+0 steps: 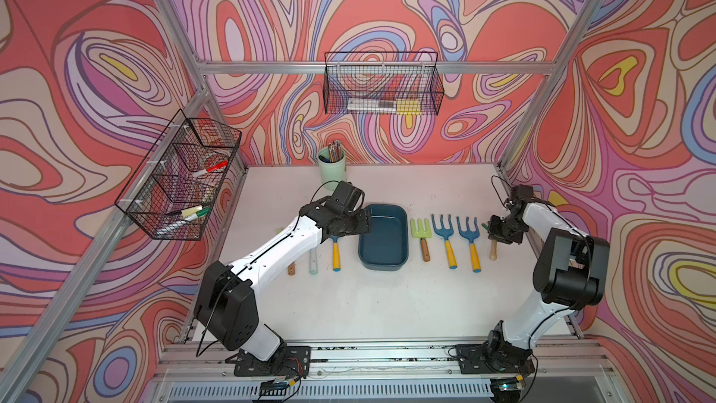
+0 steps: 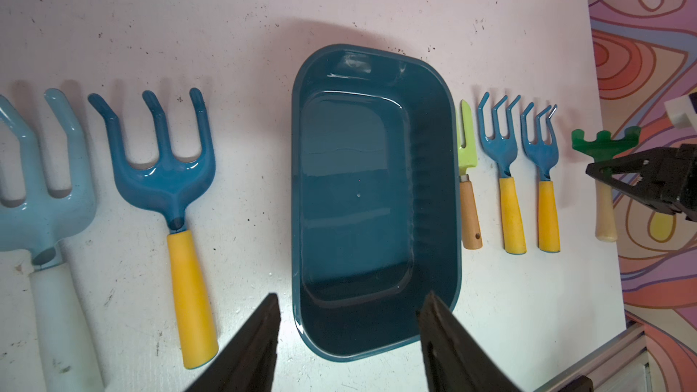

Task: Take the hand rake out of the storage box
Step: Place the rake at the center of the board.

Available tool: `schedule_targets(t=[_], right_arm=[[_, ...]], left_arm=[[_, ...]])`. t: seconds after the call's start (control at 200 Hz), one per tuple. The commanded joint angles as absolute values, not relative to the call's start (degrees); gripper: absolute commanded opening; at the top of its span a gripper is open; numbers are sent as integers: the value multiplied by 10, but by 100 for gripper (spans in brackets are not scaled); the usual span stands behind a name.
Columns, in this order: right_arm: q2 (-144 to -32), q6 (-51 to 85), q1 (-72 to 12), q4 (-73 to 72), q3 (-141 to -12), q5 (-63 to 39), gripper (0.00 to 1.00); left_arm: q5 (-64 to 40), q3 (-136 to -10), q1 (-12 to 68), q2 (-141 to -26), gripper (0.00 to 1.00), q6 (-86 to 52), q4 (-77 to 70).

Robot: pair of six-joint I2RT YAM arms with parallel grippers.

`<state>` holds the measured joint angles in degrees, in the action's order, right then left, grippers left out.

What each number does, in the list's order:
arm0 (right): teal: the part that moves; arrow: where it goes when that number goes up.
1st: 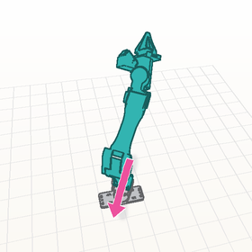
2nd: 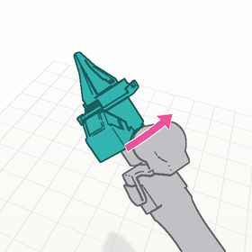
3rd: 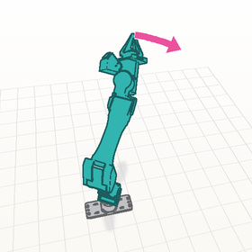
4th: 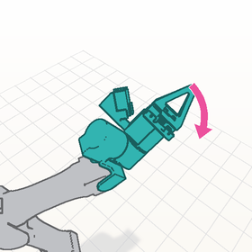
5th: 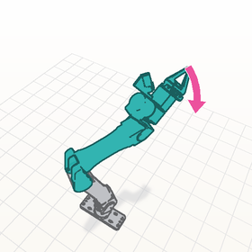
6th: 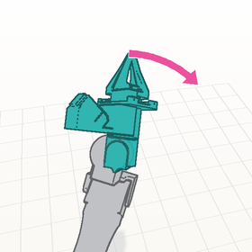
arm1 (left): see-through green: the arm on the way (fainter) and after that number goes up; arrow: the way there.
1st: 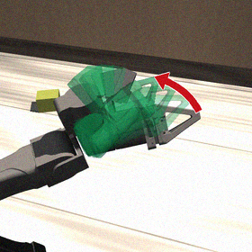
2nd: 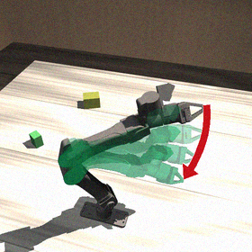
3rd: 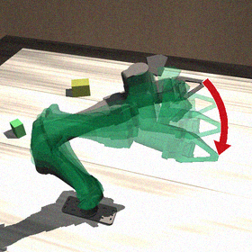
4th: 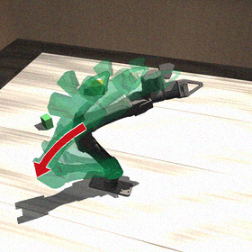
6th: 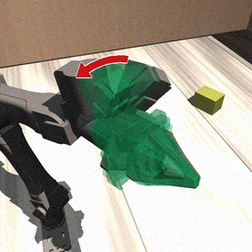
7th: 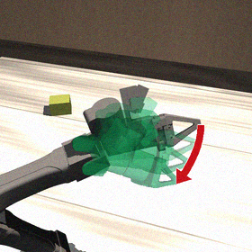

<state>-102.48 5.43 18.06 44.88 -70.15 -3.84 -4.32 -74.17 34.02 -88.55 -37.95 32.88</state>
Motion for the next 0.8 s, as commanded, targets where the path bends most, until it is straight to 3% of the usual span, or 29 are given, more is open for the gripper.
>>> schedule_targets(t=[0.0,0.3,0.566,0.796], right_arm=[[-1049,61,184,440,-694,-62,18],[-1061,60,185,438,-686,-43,20],[-1060,56,185,452,-697,-4,32],[-1073,56,185,462,-710,7,34]], left_arm=[[-46,-731,333,-890,62,-377,321],[-48,-731,327,-888,62,-377,318],[-47,-725,324,-882,63,-377,318],[-45,-719,321,-872,62,-377,319]])
